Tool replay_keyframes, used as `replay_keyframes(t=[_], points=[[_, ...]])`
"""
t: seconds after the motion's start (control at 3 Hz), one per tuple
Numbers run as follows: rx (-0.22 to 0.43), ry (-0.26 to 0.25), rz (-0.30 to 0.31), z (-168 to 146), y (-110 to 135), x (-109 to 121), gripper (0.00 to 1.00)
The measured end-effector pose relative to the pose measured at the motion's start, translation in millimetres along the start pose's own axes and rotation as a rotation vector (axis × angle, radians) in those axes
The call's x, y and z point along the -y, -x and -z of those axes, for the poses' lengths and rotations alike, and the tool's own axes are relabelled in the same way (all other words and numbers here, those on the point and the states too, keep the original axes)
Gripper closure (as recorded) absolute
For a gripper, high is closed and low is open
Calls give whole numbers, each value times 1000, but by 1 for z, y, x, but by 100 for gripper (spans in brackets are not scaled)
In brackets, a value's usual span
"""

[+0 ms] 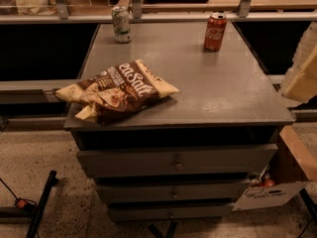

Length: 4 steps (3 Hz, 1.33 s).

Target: Move brown chip bag near 7up can

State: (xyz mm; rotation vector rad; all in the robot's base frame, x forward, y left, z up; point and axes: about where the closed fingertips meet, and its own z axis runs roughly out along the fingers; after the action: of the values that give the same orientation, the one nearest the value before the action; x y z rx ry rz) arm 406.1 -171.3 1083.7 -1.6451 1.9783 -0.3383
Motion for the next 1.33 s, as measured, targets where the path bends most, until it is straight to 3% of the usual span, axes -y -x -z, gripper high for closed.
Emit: replay_keyframes(t=[0.33, 0.67, 1.33], points=[[7, -13, 1, 7, 8, 0, 0], [54, 24, -14, -14, 26, 9, 0], [158, 91, -79, -111, 43, 35, 0]])
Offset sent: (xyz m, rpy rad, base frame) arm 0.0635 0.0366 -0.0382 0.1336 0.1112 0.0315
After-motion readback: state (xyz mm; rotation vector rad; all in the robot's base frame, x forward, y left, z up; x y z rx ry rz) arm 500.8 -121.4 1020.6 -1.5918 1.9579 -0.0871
